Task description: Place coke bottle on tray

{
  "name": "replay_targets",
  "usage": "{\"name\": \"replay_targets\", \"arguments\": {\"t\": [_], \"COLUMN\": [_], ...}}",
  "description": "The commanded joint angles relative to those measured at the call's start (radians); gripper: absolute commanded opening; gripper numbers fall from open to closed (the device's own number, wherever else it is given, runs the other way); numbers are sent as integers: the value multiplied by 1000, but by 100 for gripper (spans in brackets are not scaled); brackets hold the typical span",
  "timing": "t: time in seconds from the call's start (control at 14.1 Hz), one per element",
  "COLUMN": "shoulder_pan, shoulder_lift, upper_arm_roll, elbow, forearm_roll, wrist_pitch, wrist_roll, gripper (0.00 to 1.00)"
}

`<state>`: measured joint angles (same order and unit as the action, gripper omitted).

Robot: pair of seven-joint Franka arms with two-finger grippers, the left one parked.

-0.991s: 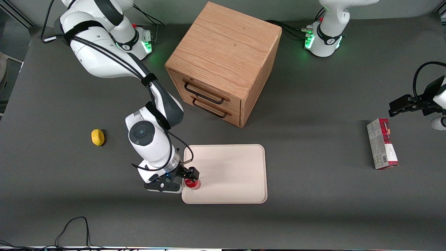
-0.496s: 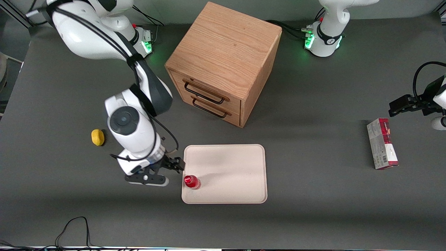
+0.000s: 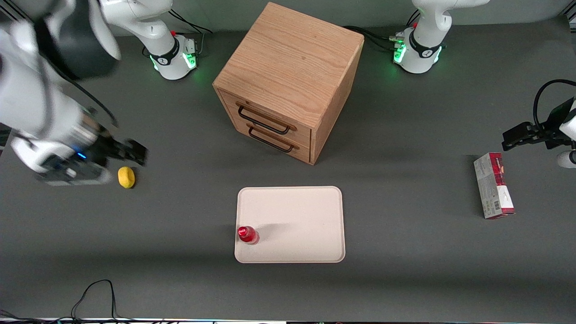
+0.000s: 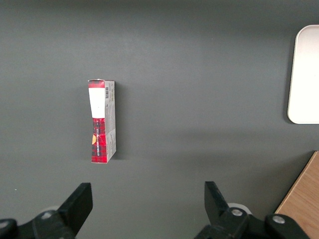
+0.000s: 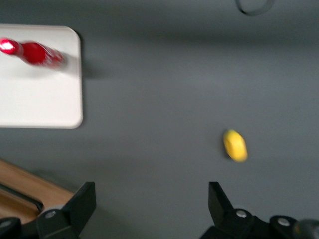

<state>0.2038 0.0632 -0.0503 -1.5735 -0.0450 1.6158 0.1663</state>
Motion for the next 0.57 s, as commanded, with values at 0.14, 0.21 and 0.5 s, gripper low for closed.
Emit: {"name": "replay_targets", "arguments": {"t": [0.14,0.21,0.5], "shoulder_pan": [6,6,5], "shoulder_lift": [-215,-217,-214], "upper_arm_roll": [-69,-71,-71], "elbow": [-194,-192,-188], "forearm_roll": [24,24,36], "wrist_pitch": [-19,-30,-30], "wrist_roll": [-25,-25,-21], "gripper": [100,100,100]}}
